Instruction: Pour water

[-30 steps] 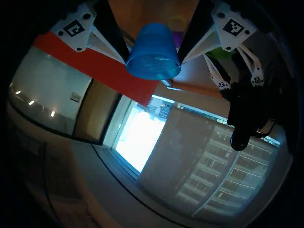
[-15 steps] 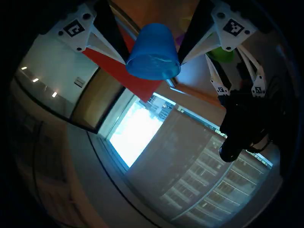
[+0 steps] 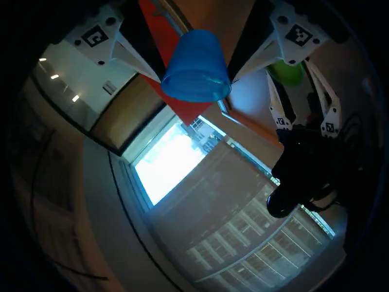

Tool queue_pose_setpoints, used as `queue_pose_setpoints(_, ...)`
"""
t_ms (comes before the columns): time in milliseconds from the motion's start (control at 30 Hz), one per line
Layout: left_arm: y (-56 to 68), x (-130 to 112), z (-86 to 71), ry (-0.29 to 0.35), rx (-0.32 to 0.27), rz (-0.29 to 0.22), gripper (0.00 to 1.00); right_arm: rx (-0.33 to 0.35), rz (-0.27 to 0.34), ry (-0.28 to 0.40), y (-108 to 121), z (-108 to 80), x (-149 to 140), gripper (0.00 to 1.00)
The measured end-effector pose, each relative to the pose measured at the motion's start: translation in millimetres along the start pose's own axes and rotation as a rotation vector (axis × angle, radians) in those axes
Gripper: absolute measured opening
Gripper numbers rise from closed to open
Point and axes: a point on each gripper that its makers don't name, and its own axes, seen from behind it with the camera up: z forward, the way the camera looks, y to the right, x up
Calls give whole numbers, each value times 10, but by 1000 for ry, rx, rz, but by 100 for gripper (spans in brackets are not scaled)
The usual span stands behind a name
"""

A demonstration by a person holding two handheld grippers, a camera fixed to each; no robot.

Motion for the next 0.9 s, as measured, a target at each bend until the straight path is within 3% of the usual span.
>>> queue_pose_setpoints(400, -1, 30, -11, 6, 3, 7, 90, 0, -125, -18, 22, 58, 13, 90)
queue_pose_setpoints(900, 11, 56, 3, 11, 3, 18, 90, 2, -229, -37, 55, 94, 6, 90)
